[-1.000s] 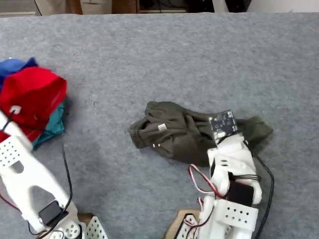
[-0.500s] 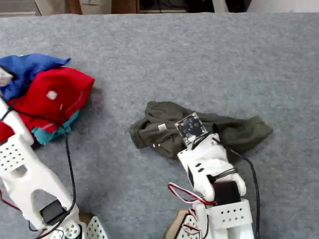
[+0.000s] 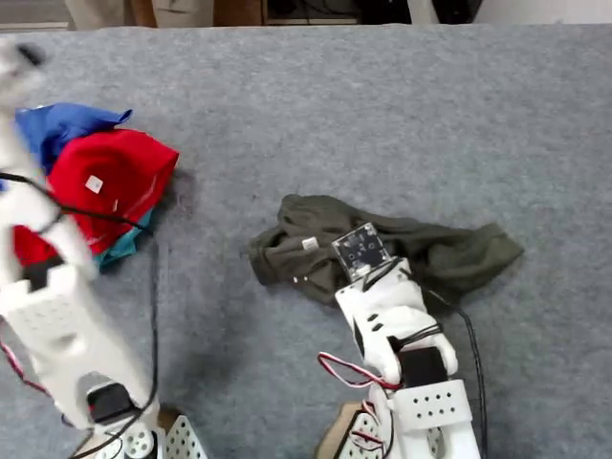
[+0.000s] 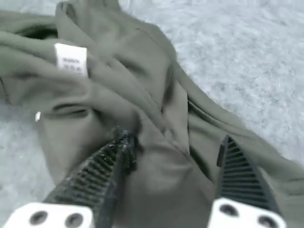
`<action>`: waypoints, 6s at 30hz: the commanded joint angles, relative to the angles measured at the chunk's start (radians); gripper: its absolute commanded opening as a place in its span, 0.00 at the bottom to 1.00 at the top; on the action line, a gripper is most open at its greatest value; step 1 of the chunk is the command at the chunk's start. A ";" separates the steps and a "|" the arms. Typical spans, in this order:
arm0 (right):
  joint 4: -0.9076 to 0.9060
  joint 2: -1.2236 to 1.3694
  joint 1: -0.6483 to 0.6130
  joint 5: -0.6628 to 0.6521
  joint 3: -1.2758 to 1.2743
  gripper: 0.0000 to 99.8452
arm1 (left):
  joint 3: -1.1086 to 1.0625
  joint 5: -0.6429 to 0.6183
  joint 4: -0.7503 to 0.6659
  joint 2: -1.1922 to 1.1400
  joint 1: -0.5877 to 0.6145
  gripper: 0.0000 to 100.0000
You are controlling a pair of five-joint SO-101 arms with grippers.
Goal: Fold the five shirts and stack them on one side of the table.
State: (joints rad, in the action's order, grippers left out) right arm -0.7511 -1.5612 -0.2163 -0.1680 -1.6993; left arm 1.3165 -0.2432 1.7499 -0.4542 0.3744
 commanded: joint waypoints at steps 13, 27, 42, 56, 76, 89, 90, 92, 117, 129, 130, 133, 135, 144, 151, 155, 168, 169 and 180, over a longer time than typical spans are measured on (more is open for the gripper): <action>0.041 0.001 0.120 0.158 -0.001 0.28 | -1.172 0.075 -0.465 0.113 0.061 0.28; 0.040 0.001 0.122 0.152 -0.001 0.28 | -1.076 0.129 -0.695 0.113 0.446 0.28; 0.044 -0.008 0.117 0.152 0.024 0.28 | -0.779 0.075 -0.457 0.243 0.557 0.28; 0.038 0.001 0.030 0.153 -0.002 0.28 | -0.804 -0.074 -0.140 0.265 0.068 0.28; 0.038 -0.007 0.025 0.152 -0.002 0.28 | -1.636 0.052 -0.414 0.484 -0.324 0.27; 0.038 -0.007 0.025 0.152 -0.002 0.28 | -1.718 0.054 -0.448 0.696 -0.293 0.27; 0.038 -0.004 0.025 0.152 -0.002 0.28 | -1.717 0.054 -0.446 0.700 -0.295 0.27; 0.038 -0.001 0.025 0.152 -0.002 0.28 | -1.714 0.063 -0.439 0.704 -0.311 0.27; 0.038 -0.001 0.025 0.155 -0.002 0.28 | -1.732 -0.178 -0.690 0.559 -0.821 0.20; 0.041 -0.008 0.030 0.152 0.008 0.28 | -1.605 -0.143 -0.717 0.325 -0.713 0.02; 0.038 -0.008 0.030 0.152 0.025 0.28 | -1.573 -0.143 -0.695 0.325 -0.697 0.02; -0.003 -0.008 0.031 0.087 0.124 0.28 | -1.461 -0.141 -0.623 0.326 -0.637 0.02; -0.063 -0.007 0.048 0.003 0.229 0.28 | -1.384 -0.140 -0.571 0.325 -0.588 0.02; -0.377 0.012 0.188 -0.058 0.745 0.28 | -1.180 0.003 -0.351 0.326 -0.411 0.02; -0.537 0.440 0.156 -0.054 1.076 0.28 | -1.192 0.167 -0.278 0.326 -0.262 0.02; -0.654 0.811 0.058 -0.060 1.356 0.28 | -1.192 0.216 -0.258 0.326 -0.176 0.02; -0.939 1.732 -0.223 -0.288 2.018 0.28 | -1.562 0.236 -0.623 0.377 -0.081 0.02; -0.961 1.781 -0.231 -0.290 2.051 0.28 | -1.614 0.233 -0.672 0.383 -0.095 0.02; -0.980 2.187 -0.194 -0.293 2.183 0.28 | -1.837 0.178 -1.046 0.383 -0.143 0.02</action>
State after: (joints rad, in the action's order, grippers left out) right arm -1.7208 0.5762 -0.4281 -0.4534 0.4212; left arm -0.5232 -0.0560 0.7388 -0.1043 0.2394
